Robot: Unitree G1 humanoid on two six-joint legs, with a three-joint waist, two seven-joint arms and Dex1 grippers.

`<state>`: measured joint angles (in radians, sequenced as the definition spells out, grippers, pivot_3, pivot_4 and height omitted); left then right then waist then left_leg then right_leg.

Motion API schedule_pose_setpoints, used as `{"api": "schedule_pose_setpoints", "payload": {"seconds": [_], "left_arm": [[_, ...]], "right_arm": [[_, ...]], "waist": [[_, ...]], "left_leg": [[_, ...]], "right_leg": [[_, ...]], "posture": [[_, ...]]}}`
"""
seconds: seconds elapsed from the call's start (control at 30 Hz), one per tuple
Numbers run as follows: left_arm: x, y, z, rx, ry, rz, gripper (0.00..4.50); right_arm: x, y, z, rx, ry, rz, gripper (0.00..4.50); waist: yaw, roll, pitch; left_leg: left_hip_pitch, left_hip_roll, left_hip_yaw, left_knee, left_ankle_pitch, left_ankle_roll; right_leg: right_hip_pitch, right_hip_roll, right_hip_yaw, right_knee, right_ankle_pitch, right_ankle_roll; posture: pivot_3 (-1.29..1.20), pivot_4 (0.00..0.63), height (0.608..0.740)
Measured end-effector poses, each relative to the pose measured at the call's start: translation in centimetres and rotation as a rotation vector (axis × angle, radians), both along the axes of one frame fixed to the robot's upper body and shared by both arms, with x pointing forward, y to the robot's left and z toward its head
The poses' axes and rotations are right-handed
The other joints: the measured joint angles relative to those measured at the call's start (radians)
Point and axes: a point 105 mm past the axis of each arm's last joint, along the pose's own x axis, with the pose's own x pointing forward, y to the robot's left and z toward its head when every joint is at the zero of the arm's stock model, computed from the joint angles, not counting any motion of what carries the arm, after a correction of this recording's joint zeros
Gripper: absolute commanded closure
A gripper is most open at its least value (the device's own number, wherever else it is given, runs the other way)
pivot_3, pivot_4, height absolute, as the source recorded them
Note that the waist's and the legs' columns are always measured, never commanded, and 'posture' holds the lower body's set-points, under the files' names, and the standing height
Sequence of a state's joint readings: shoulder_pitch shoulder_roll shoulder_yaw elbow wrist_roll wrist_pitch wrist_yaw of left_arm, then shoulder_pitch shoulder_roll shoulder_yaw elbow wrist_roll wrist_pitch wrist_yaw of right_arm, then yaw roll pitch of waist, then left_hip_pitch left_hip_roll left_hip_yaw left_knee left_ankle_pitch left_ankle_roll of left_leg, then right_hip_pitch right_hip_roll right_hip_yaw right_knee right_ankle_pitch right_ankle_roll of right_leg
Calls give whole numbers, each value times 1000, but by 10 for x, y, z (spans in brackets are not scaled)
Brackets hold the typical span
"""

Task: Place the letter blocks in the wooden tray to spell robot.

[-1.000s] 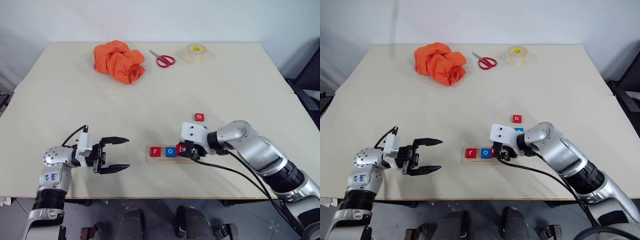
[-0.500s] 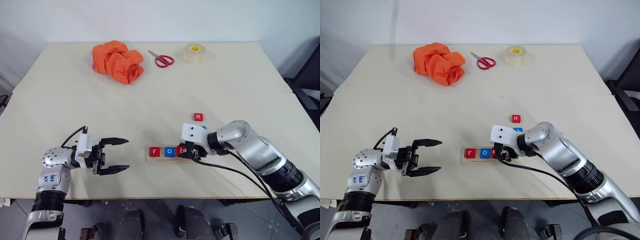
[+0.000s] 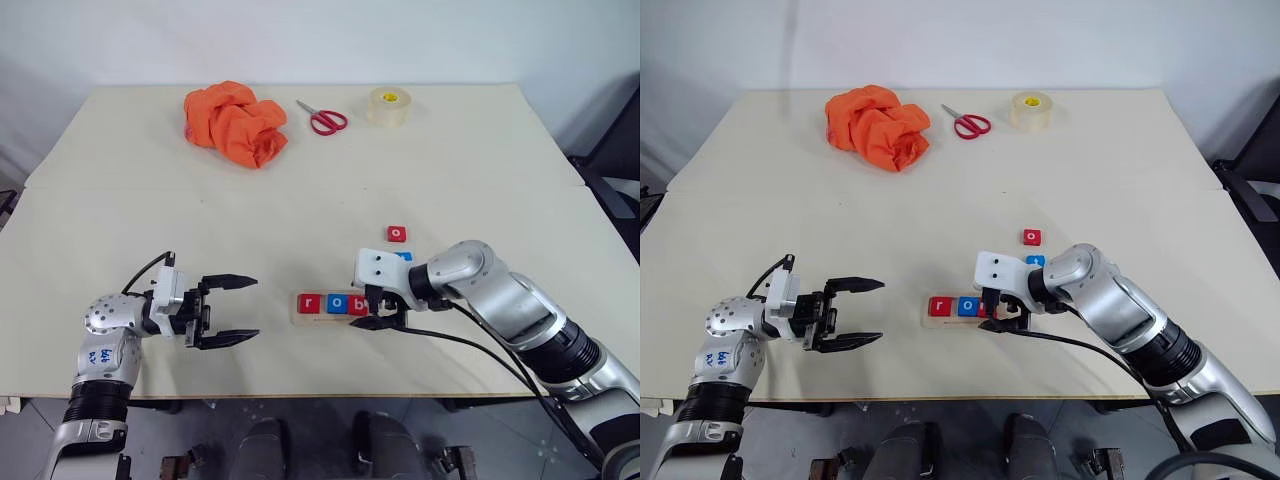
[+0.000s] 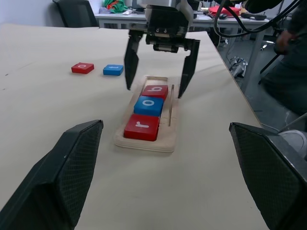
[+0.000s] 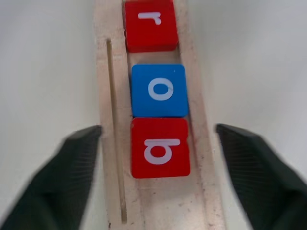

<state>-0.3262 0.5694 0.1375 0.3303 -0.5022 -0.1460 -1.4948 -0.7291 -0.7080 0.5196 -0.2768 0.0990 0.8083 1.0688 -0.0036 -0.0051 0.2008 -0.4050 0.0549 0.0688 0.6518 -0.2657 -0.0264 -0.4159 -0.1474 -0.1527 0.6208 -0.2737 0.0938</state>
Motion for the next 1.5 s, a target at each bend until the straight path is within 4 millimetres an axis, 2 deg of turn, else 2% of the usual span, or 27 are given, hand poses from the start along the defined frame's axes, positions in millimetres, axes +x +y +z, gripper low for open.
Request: {"api": "schedule_pose_setpoints", "payload": {"seconds": [0.17,0.27,0.3,0.4,0.5,0.73,1.17,1.5], "left_arm": [[4,-1,3,-3,-13,0,0],[7,-1,3,-9,-7,1,0],[7,-1,3,-9,-6,1,0],[11,-4,6,-14,-15,-7,0],[13,-3,4,-13,-5,2,0],[15,-7,7,-13,-17,-13,0],[6,-5,-3,-4,8,-8,0],[5,-4,-4,-4,14,0,0]], "right_arm": [[-4,1,9,23,-23,12,40],[-10,-7,11,58,-15,-2,40],[-11,-9,11,71,-16,-8,209],[-21,-16,11,99,5,-11,907],[-31,-25,6,98,51,-27,1985],[-32,-23,1,103,70,-33,4460],[-16,-15,-13,92,80,-9,4488],[-15,-12,-9,101,49,12,4488]], "waist": [[1,0,0],[3,0,0],[3,0,0],[6,0,0],[3,0,0],[0,-1,0],[1,-1,0],[2,-1,0]], "left_leg": [[0,0,0,0,0,0],[0,0,0,0,0,0],[0,0,0,0,0,0],[0,0,0,0,0,0],[0,0,0,0,0,1],[0,1,0,0,0,0],[0,1,0,1,0,0],[0,1,0,1,0,0]], "right_leg": [[0,0,0,0,0,0],[0,0,0,0,0,0],[0,0,0,0,0,0],[0,0,0,0,0,0],[0,0,0,-1,0,0],[0,1,0,0,0,0],[0,1,1,0,0,0],[0,1,1,0,0,0]], "posture": [[0,150,740],[0,150,740],[0,150,740],[0,150,740],[0,150,740],[0,150,740],[0,150,740],[0,150,740]]}}
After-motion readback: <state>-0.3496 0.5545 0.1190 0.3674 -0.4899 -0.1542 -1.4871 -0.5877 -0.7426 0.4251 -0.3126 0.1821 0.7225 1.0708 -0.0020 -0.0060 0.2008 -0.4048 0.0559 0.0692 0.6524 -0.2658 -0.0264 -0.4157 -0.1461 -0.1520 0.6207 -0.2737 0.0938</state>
